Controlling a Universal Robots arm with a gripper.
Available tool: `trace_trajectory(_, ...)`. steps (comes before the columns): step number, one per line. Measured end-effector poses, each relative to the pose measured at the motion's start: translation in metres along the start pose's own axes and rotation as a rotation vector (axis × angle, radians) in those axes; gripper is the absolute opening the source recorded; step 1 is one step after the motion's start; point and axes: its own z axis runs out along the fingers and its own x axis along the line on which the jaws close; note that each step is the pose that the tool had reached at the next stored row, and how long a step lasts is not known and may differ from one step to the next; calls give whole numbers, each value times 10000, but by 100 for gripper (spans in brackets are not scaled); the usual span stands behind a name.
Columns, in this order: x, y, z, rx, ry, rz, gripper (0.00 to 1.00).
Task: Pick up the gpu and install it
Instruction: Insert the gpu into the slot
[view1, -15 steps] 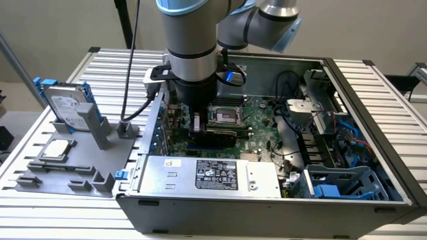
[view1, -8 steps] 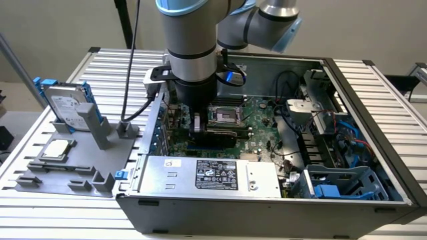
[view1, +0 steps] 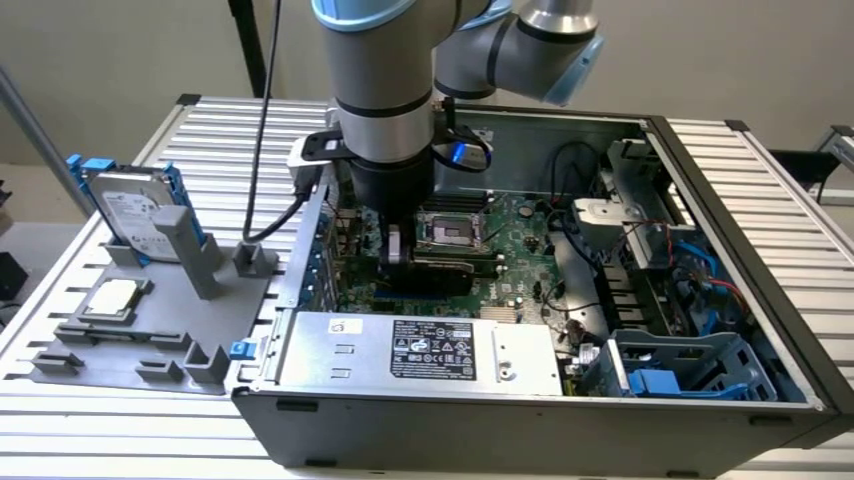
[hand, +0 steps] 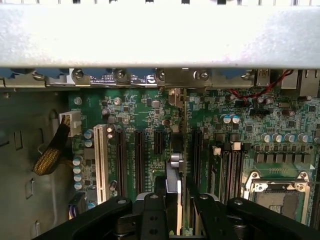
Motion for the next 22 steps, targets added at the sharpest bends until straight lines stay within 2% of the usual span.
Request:
trace_trajectory(9,-8,4,15,9,1,21,26)
trace_trajectory(22,-8,20,65,40,40,33,26)
